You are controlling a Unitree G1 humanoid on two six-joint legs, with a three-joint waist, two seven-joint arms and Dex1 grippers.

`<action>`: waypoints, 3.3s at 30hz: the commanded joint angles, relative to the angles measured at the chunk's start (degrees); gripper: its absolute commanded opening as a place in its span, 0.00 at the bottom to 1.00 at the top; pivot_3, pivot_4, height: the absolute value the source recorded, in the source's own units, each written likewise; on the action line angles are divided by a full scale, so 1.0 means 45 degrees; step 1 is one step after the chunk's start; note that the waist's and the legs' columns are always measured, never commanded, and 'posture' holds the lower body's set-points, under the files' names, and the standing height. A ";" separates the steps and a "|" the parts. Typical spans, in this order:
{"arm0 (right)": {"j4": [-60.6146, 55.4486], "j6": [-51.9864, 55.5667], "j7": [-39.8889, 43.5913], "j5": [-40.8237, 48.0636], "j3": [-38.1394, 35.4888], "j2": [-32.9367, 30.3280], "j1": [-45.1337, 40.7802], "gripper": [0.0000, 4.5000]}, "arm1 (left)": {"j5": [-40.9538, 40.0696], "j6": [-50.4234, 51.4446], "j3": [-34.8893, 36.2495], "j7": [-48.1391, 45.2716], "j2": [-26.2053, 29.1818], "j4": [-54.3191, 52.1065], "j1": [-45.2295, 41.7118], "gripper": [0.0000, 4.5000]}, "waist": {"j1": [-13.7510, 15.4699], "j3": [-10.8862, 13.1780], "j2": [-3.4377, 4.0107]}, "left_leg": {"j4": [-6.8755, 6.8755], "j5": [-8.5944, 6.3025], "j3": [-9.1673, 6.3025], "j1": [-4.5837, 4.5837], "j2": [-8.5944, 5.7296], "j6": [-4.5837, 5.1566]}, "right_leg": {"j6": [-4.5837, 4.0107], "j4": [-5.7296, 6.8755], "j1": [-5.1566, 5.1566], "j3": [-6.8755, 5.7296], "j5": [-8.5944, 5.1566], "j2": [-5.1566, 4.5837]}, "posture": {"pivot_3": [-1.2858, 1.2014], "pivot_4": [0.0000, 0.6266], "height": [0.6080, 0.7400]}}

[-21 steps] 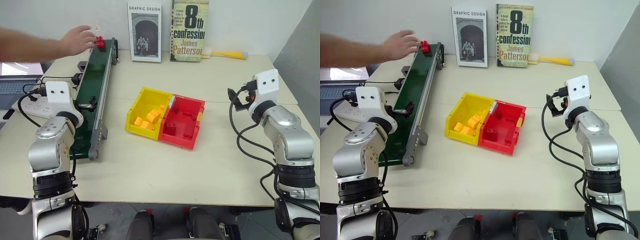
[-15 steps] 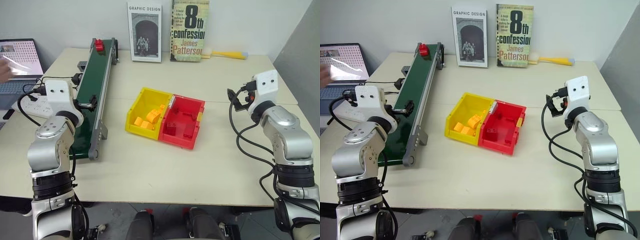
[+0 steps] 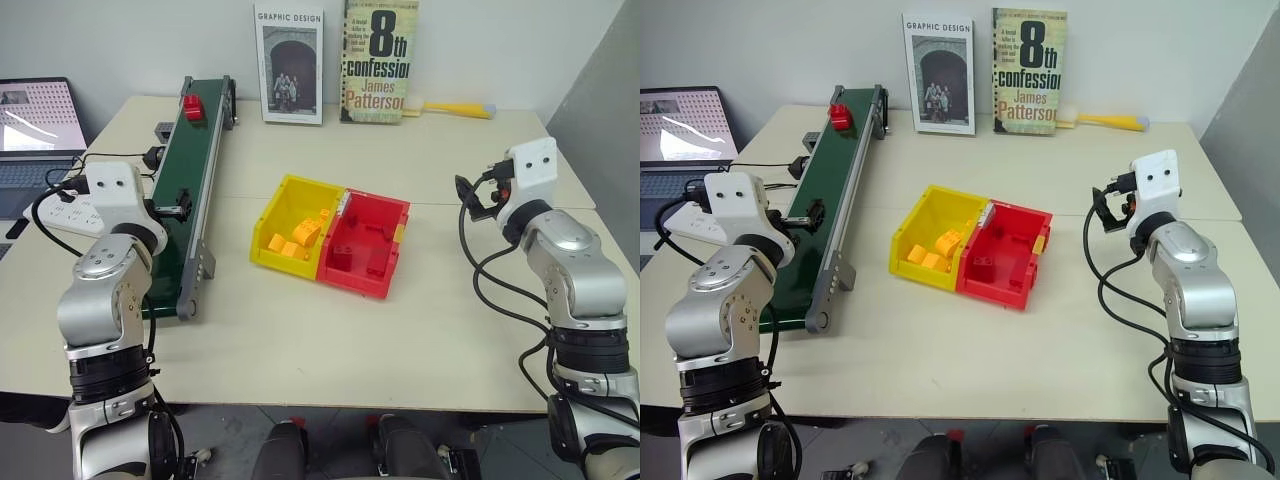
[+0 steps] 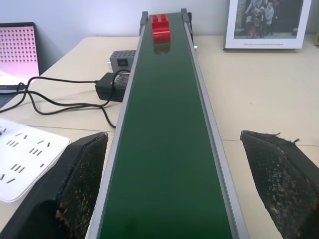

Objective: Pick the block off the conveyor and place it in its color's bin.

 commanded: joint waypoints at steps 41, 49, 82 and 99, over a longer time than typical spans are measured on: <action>-0.2440 0.2956 0.8650 0.6003 0.1190 -0.2290 -0.2868 1.00 | 0.0162 -0.0827 0.0088 0.1094 -0.0509 0.2019 -0.1344 0.99 | 0.0015 0.0000 -0.0002 | 0.0000 -0.0001 -0.0043 -0.0009 0.0004 0.0002 | -0.0001 -0.0025 0.0012 -0.0036 0.0001 -0.0012 | 0.52 0.24 1.00; -0.2705 0.3154 0.8407 0.6217 0.1101 -0.2387 -0.2661 1.00 | 0.0197 -0.0760 0.0040 0.1103 -0.0443 0.2351 -0.1402 0.99 | 0.0015 0.0000 -0.0002 | 0.0000 -0.0001 -0.0043 -0.0008 0.0003 0.0002 | -0.0001 -0.0024 0.0012 -0.0037 0.0001 -0.0012 | 0.52 0.24 1.00; -0.4638 0.4170 0.6714 0.5872 0.0309 -0.3882 -0.1164 1.00 | -0.0577 0.0697 -0.2872 -0.2169 -0.0240 0.1947 -0.3986 0.34 | 0.0172 0.0000 -0.0004 | 0.0000 0.0016 -0.0053 -0.0029 -0.0013 -0.0029 | -0.0001 -0.0046 0.0013 -0.0052 0.0001 -0.0012 | 0.52 0.24 1.00; -0.8453 0.6975 0.3734 0.8104 -0.2643 -0.4227 0.2114 1.00 | 0.0332 -0.2771 -0.8425 -0.9749 -0.2289 0.5801 -0.6425 0.42 | 0.0015 0.0002 -0.0004 | -0.0002 0.0002 0.0033 -0.0017 -0.0015 -0.0001 | -0.0002 -0.0057 0.0022 -0.0014 0.0000 0.0033 | 0.52 0.24 1.00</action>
